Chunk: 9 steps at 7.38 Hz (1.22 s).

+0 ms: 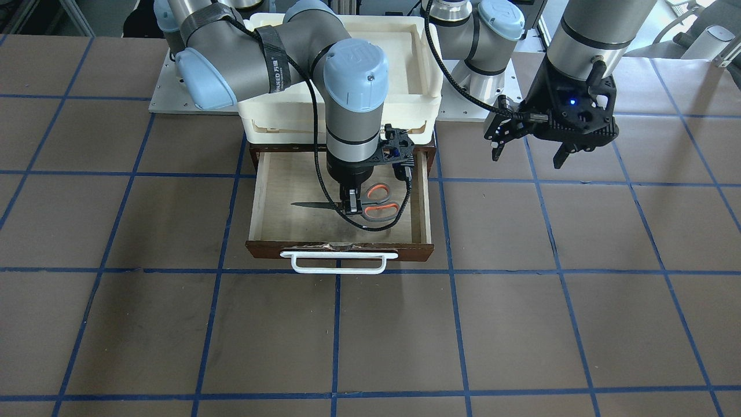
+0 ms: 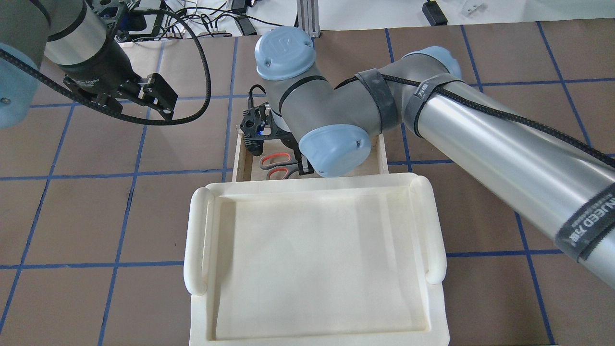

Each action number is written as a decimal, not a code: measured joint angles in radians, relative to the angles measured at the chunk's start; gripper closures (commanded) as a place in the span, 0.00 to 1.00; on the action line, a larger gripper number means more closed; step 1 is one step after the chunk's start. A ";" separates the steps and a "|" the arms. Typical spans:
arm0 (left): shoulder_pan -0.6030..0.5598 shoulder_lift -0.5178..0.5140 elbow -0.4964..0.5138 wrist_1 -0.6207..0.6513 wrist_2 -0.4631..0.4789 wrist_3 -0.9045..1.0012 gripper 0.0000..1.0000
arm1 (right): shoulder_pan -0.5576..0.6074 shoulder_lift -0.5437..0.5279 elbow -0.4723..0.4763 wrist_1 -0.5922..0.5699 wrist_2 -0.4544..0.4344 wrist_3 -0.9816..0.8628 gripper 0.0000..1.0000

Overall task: Put scissors in drawer and close it
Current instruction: 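Lower the scissors into the drawer and open the right gripper, then raise the right gripper out of the drawer and draw it back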

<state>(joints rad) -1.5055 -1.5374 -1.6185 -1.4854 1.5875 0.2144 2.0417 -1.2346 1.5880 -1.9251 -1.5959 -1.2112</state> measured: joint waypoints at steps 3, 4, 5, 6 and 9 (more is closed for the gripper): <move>0.012 0.023 0.004 -0.013 0.001 -0.001 0.00 | -0.001 -0.003 -0.001 0.001 -0.006 0.001 0.00; 0.012 0.027 0.001 -0.014 0.000 -0.001 0.00 | -0.009 -0.017 -0.002 0.004 -0.011 0.001 0.00; 0.012 0.034 -0.002 -0.019 -0.001 -0.001 0.00 | -0.030 -0.046 -0.003 0.006 -0.012 0.010 0.00; 0.012 0.037 -0.004 -0.025 -0.002 0.000 0.00 | -0.071 -0.088 -0.003 0.014 -0.012 0.031 0.00; 0.014 0.040 0.000 -0.037 0.010 0.000 0.00 | -0.264 -0.240 0.003 0.121 -0.009 0.097 0.00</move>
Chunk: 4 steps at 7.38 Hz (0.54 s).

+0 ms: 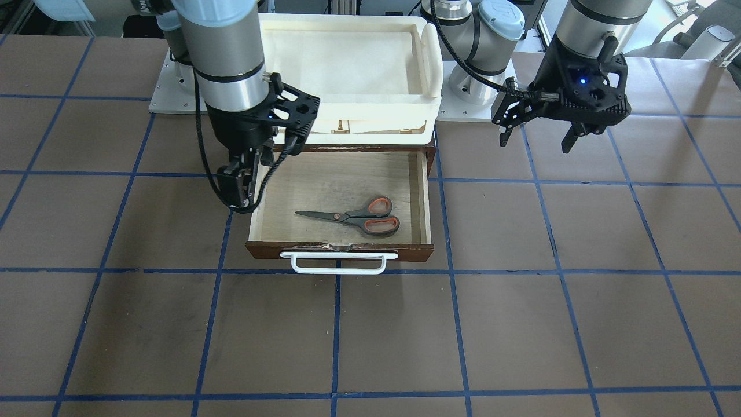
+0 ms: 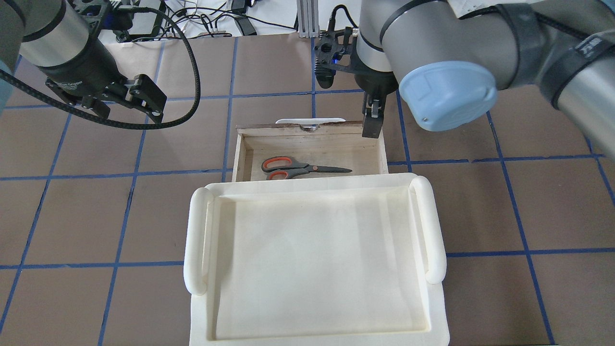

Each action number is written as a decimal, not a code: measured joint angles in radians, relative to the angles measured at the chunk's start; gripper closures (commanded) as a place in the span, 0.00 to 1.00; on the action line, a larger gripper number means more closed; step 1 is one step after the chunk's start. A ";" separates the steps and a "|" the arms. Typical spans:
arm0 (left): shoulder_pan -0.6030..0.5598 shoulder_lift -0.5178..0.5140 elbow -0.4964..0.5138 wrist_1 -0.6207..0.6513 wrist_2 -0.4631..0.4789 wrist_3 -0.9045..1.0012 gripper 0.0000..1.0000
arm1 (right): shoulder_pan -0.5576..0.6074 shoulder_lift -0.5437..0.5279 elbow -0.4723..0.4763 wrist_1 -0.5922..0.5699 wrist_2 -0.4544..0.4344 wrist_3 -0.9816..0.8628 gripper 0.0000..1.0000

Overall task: Put scissors in drawer and close it
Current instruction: 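Raise the right gripper out of the drawer and draw it back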

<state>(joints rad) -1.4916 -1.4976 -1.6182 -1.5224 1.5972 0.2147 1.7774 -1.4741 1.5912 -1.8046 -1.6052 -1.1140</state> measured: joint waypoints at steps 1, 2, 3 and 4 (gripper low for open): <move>0.000 -0.005 0.000 0.002 0.004 0.000 0.00 | -0.048 -0.044 0.005 0.046 0.000 0.083 0.00; 0.001 -0.020 -0.001 0.013 0.004 0.001 0.00 | -0.073 -0.085 0.012 0.073 -0.001 0.222 0.00; 0.001 -0.036 -0.001 0.028 0.003 0.001 0.00 | -0.082 -0.123 0.019 0.085 0.001 0.395 0.00; 0.001 -0.042 -0.001 0.034 0.005 0.001 0.00 | -0.085 -0.156 0.021 0.103 0.004 0.566 0.00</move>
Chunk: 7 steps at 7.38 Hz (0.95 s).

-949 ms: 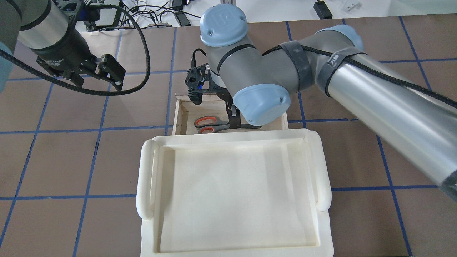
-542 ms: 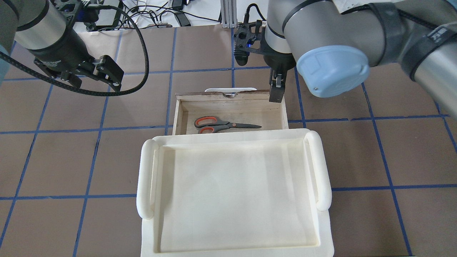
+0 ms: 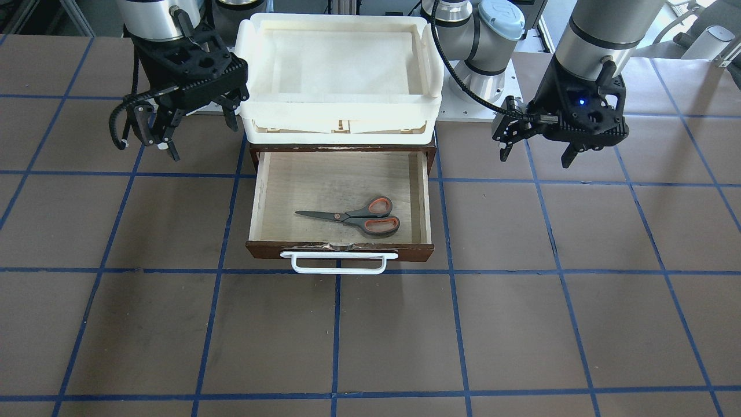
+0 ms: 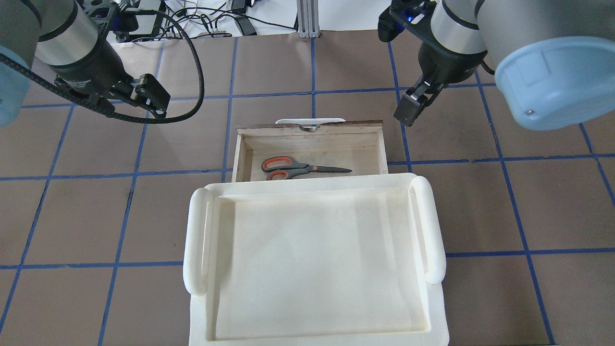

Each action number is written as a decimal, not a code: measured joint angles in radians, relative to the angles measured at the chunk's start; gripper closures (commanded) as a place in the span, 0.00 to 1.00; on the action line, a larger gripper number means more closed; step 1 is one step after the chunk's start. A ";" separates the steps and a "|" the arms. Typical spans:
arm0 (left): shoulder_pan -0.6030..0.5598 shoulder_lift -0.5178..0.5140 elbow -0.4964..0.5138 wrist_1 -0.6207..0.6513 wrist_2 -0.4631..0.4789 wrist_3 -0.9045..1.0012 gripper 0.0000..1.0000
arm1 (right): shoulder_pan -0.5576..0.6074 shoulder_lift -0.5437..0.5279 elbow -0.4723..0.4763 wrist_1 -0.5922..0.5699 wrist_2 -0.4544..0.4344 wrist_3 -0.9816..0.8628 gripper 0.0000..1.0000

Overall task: Put scissors in drawer and close it
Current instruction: 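Raise the right gripper out of the drawer and draw it back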

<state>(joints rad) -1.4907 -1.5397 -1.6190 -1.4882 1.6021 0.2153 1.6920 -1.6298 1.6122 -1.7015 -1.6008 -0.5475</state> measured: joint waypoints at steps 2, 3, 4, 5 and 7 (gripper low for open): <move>-0.001 -0.013 -0.003 0.000 -0.002 -0.001 0.00 | -0.004 -0.062 0.000 0.057 0.012 0.207 0.00; -0.001 -0.020 -0.004 -0.002 0.000 -0.001 0.00 | -0.007 -0.081 0.000 0.065 0.039 0.270 0.00; -0.001 -0.025 -0.003 -0.005 0.002 -0.001 0.00 | -0.008 -0.088 0.000 0.064 0.067 0.333 0.00; -0.001 -0.031 -0.001 -0.006 -0.002 -0.001 0.00 | -0.008 -0.086 0.001 0.056 0.071 0.375 0.00; -0.007 -0.045 0.007 0.003 -0.013 -0.005 0.00 | -0.010 -0.085 0.002 0.061 0.064 0.466 0.00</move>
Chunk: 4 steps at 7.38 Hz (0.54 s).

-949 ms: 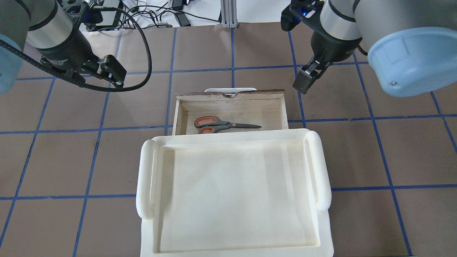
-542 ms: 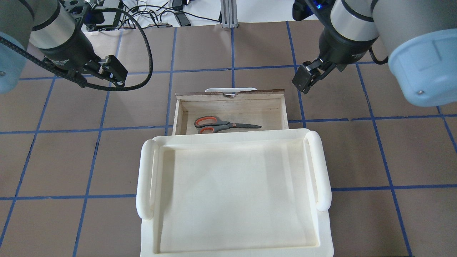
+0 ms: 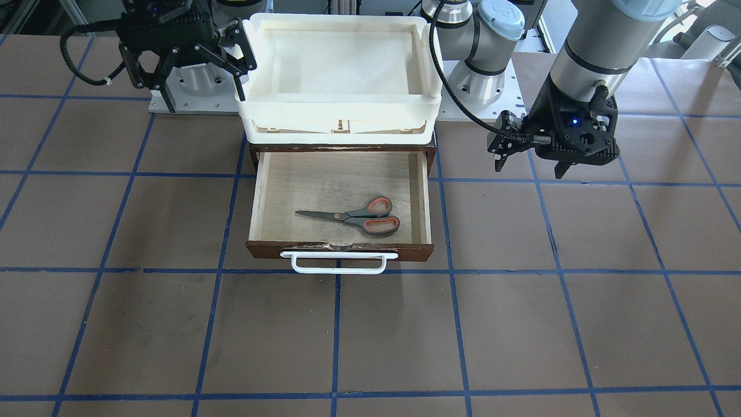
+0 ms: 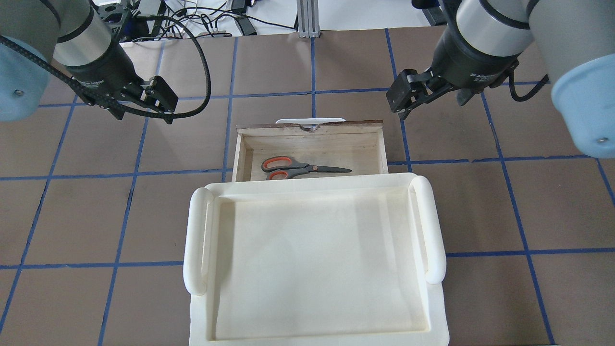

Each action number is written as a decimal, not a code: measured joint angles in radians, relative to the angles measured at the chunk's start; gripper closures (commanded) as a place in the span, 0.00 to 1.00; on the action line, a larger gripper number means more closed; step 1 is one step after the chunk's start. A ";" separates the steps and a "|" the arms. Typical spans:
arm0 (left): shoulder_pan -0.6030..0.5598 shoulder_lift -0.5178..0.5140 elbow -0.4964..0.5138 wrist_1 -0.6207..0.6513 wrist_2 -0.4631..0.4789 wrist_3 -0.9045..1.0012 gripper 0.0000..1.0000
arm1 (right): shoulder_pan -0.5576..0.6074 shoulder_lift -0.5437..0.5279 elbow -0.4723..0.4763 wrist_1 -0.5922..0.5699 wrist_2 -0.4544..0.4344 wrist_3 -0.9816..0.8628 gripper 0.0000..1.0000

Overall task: Put scissors in drawer and close it
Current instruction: 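Raise the right gripper out of the drawer and draw it back, then swing the left arm over and position its gripper above the drawer handle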

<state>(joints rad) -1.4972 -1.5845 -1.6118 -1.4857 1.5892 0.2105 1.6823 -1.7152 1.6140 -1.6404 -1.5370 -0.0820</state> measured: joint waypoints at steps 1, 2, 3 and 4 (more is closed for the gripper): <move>-0.006 -0.010 0.005 0.007 -0.008 -0.007 0.00 | -0.002 -0.002 -0.003 0.025 -0.003 0.066 0.00; -0.017 -0.021 0.012 0.018 -0.016 -0.011 0.00 | -0.004 -0.005 -0.010 0.059 -0.021 0.123 0.00; -0.035 -0.039 0.028 0.029 -0.021 -0.028 0.00 | -0.005 -0.009 -0.017 0.088 -0.058 0.155 0.00; -0.058 -0.066 0.049 0.047 -0.023 -0.064 0.00 | -0.006 -0.013 -0.023 0.119 -0.085 0.172 0.00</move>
<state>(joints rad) -1.5548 -1.6502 -1.5628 -1.4386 1.5659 0.1465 1.6766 -1.7284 1.5914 -1.5210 -1.6222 0.0899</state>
